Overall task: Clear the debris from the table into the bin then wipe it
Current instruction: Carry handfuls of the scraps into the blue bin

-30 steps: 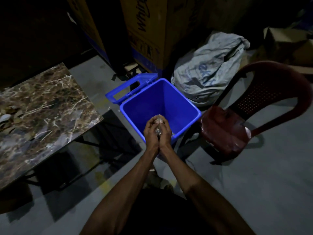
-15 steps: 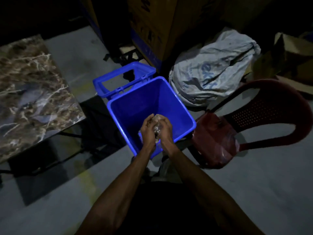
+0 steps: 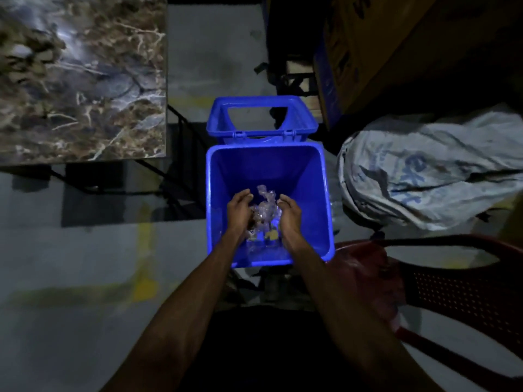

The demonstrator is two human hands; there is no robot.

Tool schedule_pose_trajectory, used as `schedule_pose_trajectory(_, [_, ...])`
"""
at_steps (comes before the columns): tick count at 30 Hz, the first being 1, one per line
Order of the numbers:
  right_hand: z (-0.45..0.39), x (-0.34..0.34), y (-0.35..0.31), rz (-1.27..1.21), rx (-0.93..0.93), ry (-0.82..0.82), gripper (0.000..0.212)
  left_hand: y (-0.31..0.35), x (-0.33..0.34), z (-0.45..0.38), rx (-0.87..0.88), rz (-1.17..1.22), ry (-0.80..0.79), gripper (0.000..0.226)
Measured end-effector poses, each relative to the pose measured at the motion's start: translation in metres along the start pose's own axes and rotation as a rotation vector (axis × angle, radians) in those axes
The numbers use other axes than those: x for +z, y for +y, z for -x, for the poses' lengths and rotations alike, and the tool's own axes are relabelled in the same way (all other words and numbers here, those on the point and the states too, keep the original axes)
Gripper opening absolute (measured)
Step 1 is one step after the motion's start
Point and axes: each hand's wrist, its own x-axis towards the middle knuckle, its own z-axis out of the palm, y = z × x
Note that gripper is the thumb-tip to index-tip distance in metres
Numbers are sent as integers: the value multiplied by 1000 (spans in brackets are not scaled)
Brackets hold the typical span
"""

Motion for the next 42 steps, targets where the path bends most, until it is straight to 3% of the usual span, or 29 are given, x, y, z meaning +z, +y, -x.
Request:
schedule_pose_trajectory(8, [-27,-36,-2,161,13,-96,24,-25,9,28,9,16,199,25])
schedule_pose_trajectory(13, [-16,-42,-1,236,-35,-169,24,-38,7,49,-10,44,185,21])
schedule_pose_trajectory(21, [28,-19,1,348,-138,-364,23,-36,-17,76,113,95,170,22])
schedule_pose_trajectory(35, [201,56,36,445,-448,-705,23,-48,-167,150,354,322,267,23])
schedule_pose_trajectory(42, [275,79,84,460,-448,-802,25,-75,-242,186,397,291,304,23])
